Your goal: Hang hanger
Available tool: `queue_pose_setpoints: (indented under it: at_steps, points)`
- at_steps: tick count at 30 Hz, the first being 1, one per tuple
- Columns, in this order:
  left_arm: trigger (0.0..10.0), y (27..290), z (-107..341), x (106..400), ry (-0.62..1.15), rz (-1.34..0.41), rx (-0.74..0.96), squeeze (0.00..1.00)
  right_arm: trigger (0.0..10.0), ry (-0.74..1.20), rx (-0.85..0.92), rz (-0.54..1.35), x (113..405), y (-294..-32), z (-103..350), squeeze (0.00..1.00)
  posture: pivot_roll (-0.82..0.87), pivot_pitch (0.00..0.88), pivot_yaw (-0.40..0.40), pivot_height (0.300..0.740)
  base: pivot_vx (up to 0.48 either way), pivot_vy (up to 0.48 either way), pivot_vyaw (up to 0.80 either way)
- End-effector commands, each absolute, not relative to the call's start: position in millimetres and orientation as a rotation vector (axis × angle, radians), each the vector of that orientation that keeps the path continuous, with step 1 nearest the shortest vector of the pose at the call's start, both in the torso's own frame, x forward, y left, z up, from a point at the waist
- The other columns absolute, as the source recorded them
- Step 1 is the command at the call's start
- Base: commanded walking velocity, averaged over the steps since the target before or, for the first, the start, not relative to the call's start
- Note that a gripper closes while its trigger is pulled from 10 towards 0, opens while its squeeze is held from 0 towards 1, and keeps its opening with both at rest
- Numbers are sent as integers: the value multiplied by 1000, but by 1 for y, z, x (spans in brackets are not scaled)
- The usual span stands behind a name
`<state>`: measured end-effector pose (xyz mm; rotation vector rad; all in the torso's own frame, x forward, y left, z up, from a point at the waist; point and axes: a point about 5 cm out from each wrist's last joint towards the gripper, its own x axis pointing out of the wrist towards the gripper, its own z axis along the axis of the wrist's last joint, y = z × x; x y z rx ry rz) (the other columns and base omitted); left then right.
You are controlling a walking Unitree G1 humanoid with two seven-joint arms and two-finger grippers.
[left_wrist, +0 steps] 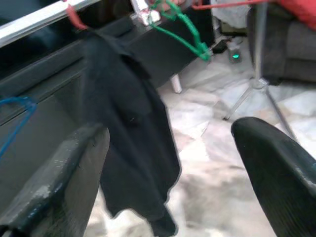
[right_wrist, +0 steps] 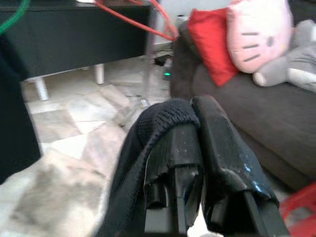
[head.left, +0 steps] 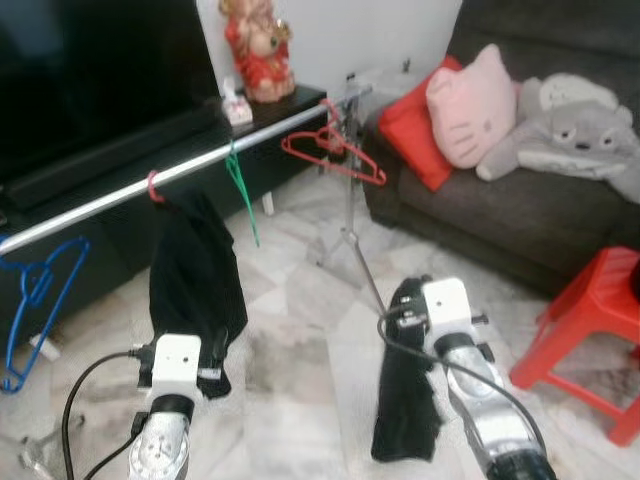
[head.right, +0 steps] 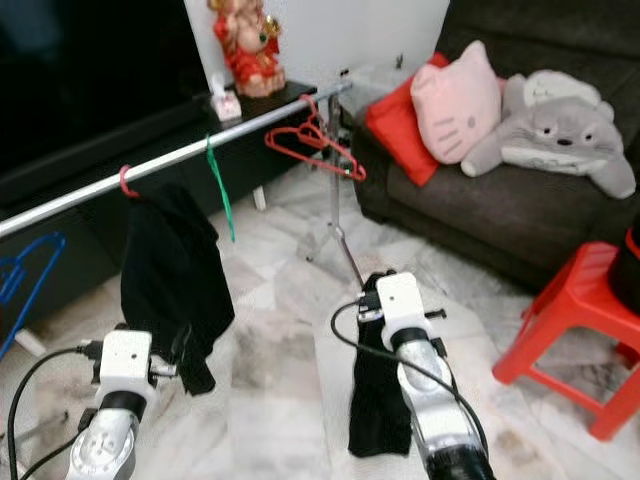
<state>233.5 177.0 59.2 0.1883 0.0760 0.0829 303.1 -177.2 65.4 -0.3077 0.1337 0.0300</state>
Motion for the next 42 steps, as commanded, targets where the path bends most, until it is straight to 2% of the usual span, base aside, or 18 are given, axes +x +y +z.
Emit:
queue_pose_setpoints:
  at_steps: [1,14,17,42]
  points:
    - [10000,179,62,235,71,85,207,0,10000,106,-293,26,307,-175,71,0,-144,0,79,740,345,0,0]
    - [10000,178,65,237,63,77,209,0,10000,129,-266,6,307,-177,67,0,-141,0,82,740,349,0,0]
    - [10000,176,65,237,63,65,212,0,10000,139,-265,3,308,-177,66,0,-141,0,85,740,349,0,-800]
    - [10000,175,72,244,38,76,190,0,10000,129,-268,24,311,-171,66,0,-144,0,87,740,353,0,0]
